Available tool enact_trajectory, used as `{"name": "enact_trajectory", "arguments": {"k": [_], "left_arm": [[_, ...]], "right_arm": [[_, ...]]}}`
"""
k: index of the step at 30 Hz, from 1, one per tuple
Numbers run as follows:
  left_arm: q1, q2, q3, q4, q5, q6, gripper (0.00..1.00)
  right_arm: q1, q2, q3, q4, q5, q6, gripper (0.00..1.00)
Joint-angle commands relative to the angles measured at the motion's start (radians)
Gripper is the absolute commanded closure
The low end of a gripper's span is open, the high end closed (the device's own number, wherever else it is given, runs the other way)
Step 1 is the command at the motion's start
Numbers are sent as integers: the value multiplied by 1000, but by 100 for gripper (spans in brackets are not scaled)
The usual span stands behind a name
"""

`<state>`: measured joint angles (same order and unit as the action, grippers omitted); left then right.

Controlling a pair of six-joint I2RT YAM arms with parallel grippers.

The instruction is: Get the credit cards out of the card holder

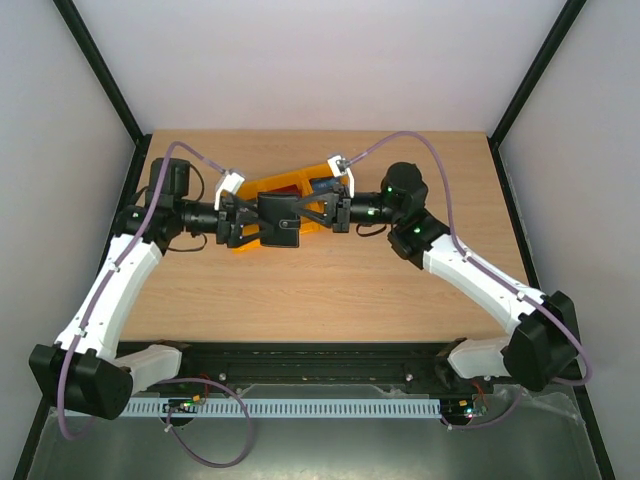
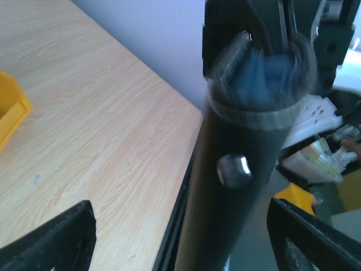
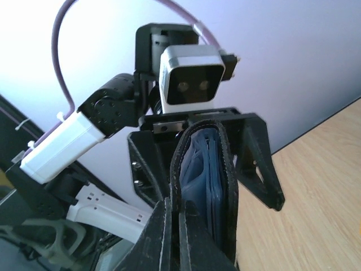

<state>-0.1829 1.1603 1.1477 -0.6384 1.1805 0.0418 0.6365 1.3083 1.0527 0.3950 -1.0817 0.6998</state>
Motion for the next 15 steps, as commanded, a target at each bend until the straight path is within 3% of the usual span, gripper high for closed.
{"name": "enact_trajectory", "arguments": {"k": [1, 3, 4, 6, 8, 9, 11, 15], "left_arm": [[-15, -3, 27, 54, 57, -41, 33], [-21, -5, 27, 54, 62, -40, 71], [-20, -10, 28, 51, 65, -36, 80], [-20, -16, 35, 17, 71, -2, 88], [-19, -26, 38, 7, 67, 4, 94], [-18, -31, 37, 12, 43, -15, 97], [-16, -41, 35, 29, -62, -80, 98], [-15, -48, 39, 31, -333, -134, 98]], "right_arm": [[33, 11, 46, 86, -50, -2, 98], [34, 17, 51, 77, -47, -7, 98], [34, 19, 56, 66, -39, -16, 98], [34, 26, 78, 2, -7, -51, 98], [34, 37, 152, -212, 151, -170, 98], [34, 49, 200, -337, 300, -226, 95], [34, 80, 282, -549, 654, -265, 73], [102, 94, 311, -671, 981, -297, 61]]}}
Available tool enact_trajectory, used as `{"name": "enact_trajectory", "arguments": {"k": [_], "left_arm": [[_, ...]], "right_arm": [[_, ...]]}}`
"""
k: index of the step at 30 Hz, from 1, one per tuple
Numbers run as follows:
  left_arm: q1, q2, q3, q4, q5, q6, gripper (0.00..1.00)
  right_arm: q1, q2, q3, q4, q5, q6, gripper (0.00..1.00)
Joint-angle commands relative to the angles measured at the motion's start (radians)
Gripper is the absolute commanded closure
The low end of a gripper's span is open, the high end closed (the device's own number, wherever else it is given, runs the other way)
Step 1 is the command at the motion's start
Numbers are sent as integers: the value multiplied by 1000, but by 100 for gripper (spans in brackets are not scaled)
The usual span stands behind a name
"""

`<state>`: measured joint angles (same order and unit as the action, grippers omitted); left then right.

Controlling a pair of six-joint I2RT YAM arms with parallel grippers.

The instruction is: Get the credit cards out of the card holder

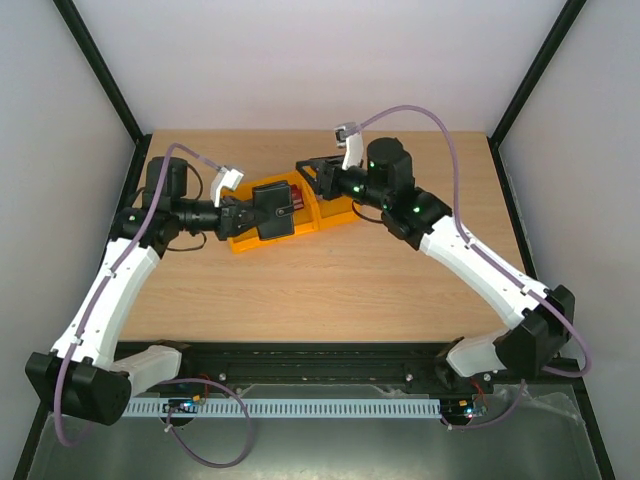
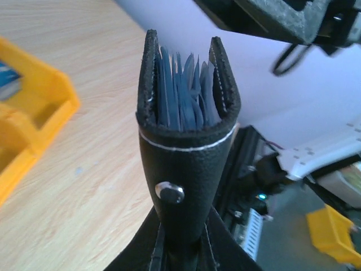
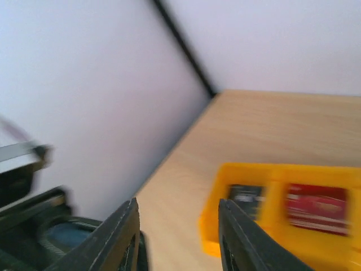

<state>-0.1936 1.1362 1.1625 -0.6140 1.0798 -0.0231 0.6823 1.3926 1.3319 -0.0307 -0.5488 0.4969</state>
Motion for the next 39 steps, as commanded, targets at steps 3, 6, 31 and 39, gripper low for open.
{"name": "enact_trajectory", "arguments": {"k": [3, 6, 31, 39], "left_arm": [[-3, -24, 25, 11, -294, -77, 98], [-3, -28, 19, 19, -324, -87, 98], [21, -42, -5, 29, -247, -92, 98], [30, -43, -13, 33, -211, -101, 98]], "right_arm": [[193, 5, 16, -225, 568, -118, 60], [287, 9, 19, -217, 651, -120, 63], [342, 274, 245, -304, 642, -122, 59], [343, 308, 322, -358, 798, -117, 65]]}}
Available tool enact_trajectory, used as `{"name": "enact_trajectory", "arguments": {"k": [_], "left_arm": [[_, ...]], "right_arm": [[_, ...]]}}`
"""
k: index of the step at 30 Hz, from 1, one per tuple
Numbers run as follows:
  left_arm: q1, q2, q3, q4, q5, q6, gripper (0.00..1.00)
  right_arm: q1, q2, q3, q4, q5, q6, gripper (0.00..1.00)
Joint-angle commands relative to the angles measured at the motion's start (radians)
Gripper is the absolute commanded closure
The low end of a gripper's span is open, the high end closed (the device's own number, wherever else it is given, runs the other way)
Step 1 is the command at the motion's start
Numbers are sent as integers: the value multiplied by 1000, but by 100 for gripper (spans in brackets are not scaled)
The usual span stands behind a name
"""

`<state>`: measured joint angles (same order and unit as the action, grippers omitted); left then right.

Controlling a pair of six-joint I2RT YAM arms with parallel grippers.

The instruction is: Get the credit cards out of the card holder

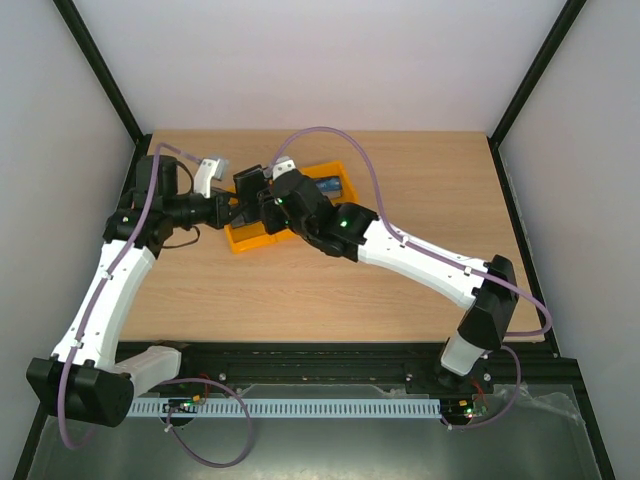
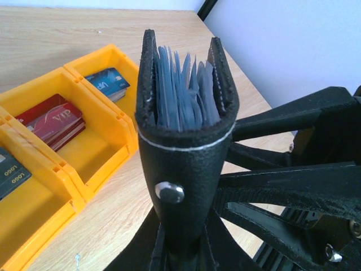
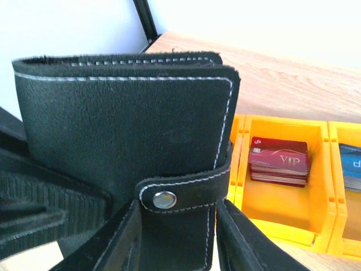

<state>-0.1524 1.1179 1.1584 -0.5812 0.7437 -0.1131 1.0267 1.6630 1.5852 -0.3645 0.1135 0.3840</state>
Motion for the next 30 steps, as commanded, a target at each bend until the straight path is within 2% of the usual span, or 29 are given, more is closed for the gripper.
{"name": "enact_trajectory", "arguments": {"k": [1, 4, 7, 10, 13, 16, 17, 19, 21, 26, 30], "left_arm": [[-12, -24, -9, 1, 132, -13, 98], [-12, -27, -6, -5, 140, -10, 98], [-9, -30, -9, -14, 154, -6, 98], [1, -37, -2, -17, 159, -3, 98], [24, -53, -6, -23, 158, -2, 98], [42, -70, -19, -28, 157, 7, 98], [44, -75, -23, -29, 155, 12, 98], [48, -78, -24, -40, 146, 24, 98], [48, -77, -23, -51, 132, 36, 98], [48, -60, -21, -59, 101, 62, 98], [50, -57, 24, -129, 102, 150, 98]], "right_arm": [[-2, 49, 94, -47, 169, -2, 67], [-4, 64, 117, -94, 305, 9, 77], [-21, 55, 96, -95, 350, -1, 88], [-99, 41, 68, -173, 394, 19, 97], [-297, -37, -106, -154, 409, 13, 98], [-542, -109, -306, -80, 305, -4, 98], [-599, -124, -343, -76, 268, -9, 97], [-635, -146, -357, -90, 245, -22, 96], [-637, -190, -355, -68, 149, -56, 92], [-623, -314, -360, 52, -333, -92, 82], [-536, -368, -353, 113, -642, -198, 70]]}}
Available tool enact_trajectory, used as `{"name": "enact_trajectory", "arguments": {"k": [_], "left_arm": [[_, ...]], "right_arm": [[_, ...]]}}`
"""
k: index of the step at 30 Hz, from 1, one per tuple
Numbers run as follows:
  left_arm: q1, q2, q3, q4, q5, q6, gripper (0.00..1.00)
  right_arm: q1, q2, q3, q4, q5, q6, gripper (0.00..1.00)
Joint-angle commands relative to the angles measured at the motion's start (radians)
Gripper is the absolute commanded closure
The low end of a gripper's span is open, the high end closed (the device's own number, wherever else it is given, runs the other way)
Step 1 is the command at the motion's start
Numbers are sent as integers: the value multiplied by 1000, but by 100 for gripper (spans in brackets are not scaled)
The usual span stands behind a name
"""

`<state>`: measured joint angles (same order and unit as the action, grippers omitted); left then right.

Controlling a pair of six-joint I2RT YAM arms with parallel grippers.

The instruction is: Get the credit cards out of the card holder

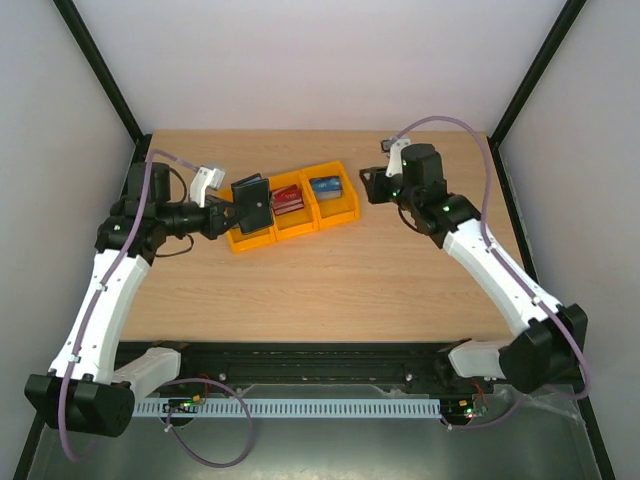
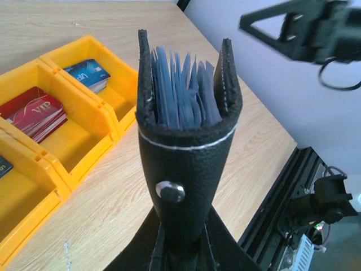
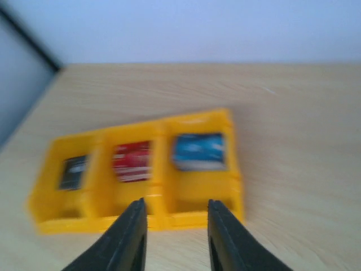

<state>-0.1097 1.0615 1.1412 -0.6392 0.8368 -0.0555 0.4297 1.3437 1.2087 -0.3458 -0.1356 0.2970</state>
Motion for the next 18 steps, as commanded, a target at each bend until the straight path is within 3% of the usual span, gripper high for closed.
{"name": "enact_trajectory", "arguments": {"k": [1, 5, 8, 12, 18], "left_arm": [[7, 3, 60, -97, 15, 121, 98], [-1, 6, 163, -231, 66, 282, 98], [-15, -13, 248, -348, 113, 411, 98], [-28, -31, 286, -475, 148, 540, 98], [-31, -88, 319, -523, 236, 586, 98]], "right_arm": [[88, -57, 23, 113, -482, -133, 67], [165, -87, 6, 248, -733, -141, 58], [192, -104, -10, 387, -844, -95, 57], [270, -110, 12, 429, -873, -141, 57], [311, -88, 40, 427, -899, -165, 59]]}}
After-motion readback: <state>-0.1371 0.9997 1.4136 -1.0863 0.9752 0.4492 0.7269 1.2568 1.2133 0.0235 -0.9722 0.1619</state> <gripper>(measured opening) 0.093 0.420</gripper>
